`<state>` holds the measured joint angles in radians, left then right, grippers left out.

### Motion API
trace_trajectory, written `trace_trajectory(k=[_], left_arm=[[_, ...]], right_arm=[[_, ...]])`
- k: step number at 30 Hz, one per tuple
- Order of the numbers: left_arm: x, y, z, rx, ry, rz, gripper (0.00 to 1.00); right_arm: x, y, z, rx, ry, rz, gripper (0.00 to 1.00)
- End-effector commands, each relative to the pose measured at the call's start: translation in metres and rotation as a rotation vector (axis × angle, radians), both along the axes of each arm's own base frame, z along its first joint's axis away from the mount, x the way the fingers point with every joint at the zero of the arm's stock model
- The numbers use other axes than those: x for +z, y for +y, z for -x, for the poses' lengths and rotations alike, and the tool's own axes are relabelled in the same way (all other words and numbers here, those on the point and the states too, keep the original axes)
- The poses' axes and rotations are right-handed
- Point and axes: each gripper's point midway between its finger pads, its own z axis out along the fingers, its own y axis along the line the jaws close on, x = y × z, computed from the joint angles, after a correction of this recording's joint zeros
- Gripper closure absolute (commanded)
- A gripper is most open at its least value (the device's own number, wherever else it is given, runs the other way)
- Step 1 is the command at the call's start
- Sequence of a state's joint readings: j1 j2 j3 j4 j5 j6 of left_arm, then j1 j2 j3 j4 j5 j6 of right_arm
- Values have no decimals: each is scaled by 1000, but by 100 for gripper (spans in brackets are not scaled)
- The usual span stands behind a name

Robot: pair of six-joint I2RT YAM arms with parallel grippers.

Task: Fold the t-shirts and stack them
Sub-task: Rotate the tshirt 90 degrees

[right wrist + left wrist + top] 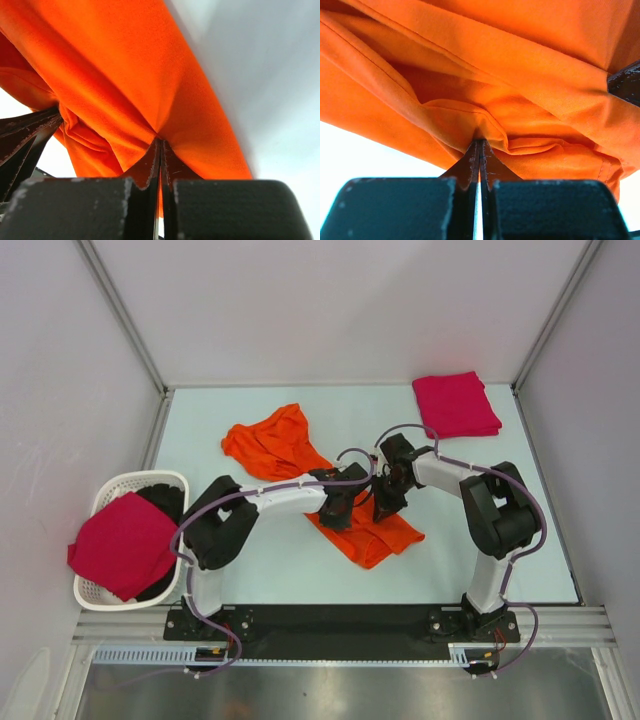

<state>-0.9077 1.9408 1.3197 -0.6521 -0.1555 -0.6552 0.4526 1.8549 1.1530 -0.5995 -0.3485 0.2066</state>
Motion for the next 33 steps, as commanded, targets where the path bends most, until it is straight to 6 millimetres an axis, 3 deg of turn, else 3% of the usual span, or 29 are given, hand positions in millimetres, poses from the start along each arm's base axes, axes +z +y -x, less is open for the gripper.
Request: trace_trajectory(k=[1, 6, 11, 17, 20, 25, 29, 30, 31, 32, 33], left_arm=[[-23, 21, 11, 5, 47, -107, 100], [-26, 13, 8, -24, 34, -84, 100], [-32, 21, 10, -26, 53, -127, 100], [-42, 49, 19, 10, 84, -188, 100], [-44, 67, 26, 33, 111, -214, 100], [-36, 86, 25, 46, 82, -213, 100], [-13, 73, 11, 31, 7, -144, 99], [-8, 69, 6, 26, -11, -133, 94], [4, 62, -3, 12, -46, -107, 67], [12, 57, -8, 5, -68, -91, 57], [27, 46, -16, -3, -103, -52, 43]], right_arm=[[-9, -5, 7, 12, 5, 46, 100], [-6, -4, 11, 22, 7, 45, 100], [-5, 1, 20, 31, 19, 40, 100], [-2, 18, 38, 38, 18, 47, 100], [-14, 18, 51, 18, 43, 75, 100], [-25, 8, 42, -13, 2, 124, 100], [-11, -1, 9, -66, -91, 127, 100], [1, 1, -2, -66, -126, 107, 100], [8, 0, -9, -56, -157, 102, 100], [17, 0, -15, -53, -184, 91, 99], [42, 2, -26, -55, -257, 67, 96]])
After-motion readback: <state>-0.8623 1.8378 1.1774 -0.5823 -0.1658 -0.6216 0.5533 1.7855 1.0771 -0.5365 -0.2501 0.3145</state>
